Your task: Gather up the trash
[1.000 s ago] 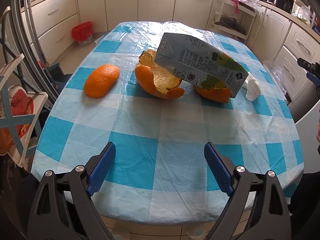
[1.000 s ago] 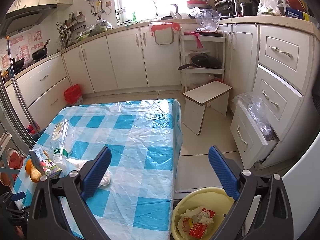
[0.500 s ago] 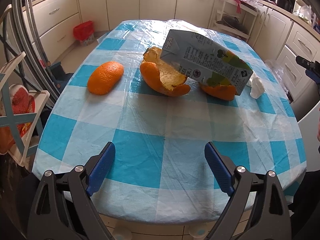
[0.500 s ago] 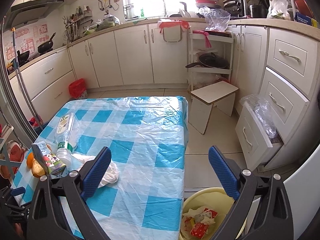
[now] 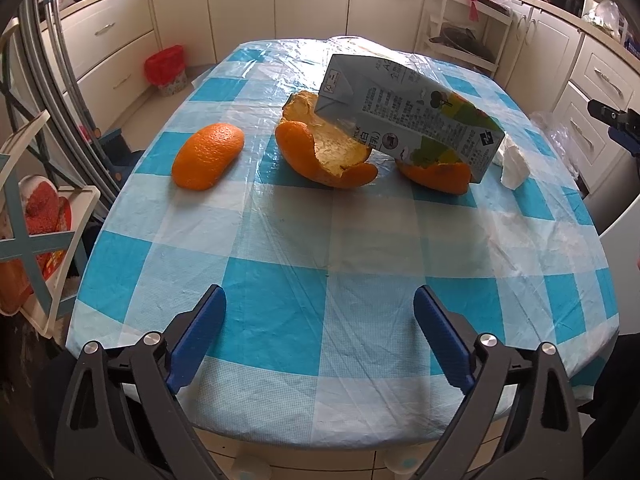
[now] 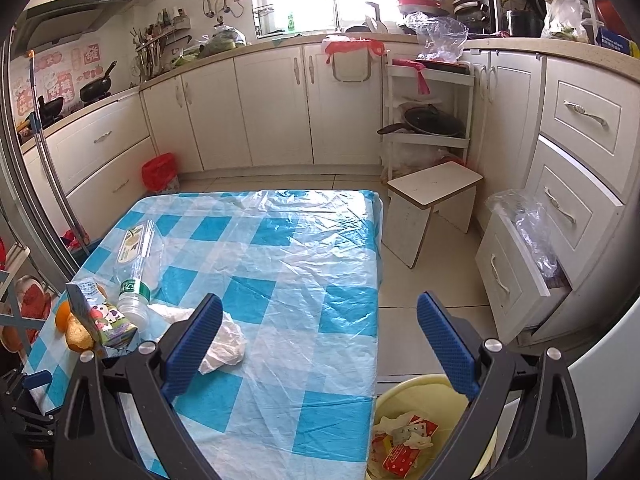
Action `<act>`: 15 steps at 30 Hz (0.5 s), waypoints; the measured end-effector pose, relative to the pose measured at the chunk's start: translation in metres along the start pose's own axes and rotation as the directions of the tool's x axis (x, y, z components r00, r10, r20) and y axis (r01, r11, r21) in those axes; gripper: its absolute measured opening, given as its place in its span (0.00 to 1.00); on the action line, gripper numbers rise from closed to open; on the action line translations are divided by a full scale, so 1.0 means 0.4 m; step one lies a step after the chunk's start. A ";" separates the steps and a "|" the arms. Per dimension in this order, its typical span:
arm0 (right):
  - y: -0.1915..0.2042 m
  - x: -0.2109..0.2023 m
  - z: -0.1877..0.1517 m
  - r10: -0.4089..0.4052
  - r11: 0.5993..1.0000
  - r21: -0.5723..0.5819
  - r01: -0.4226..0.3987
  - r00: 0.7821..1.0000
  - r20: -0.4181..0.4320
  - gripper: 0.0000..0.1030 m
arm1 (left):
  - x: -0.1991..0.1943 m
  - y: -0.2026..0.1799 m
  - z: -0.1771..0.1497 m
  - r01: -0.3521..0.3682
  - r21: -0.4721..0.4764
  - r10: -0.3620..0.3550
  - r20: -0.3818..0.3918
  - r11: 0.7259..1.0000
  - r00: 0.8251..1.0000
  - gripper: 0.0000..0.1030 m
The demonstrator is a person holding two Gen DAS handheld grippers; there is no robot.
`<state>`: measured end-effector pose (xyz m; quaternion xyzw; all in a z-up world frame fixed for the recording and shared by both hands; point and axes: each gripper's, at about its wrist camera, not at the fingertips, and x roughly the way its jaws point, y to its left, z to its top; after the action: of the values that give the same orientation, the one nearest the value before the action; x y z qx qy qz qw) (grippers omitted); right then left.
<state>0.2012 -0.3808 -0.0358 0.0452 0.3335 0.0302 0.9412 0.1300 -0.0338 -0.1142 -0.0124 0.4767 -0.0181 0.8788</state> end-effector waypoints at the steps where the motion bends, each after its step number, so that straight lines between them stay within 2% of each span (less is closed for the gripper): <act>1: 0.002 0.001 0.000 0.001 1.000 -0.002 -0.001 1.000 -0.001 0.91 | 0.000 0.000 0.000 0.000 0.001 0.000 0.000 1.000 1.000 0.89; 15: 0.019 0.010 -0.001 0.014 1.000 -0.025 -0.014 1.000 -0.013 0.91 | 0.004 -0.008 -0.005 -0.013 0.025 0.014 -0.005 1.000 1.000 0.92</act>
<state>0.2040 -0.3729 -0.0380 0.0357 0.3389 0.0411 0.9392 0.1289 -0.0371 -0.1165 0.0018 0.4789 -0.0181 0.8777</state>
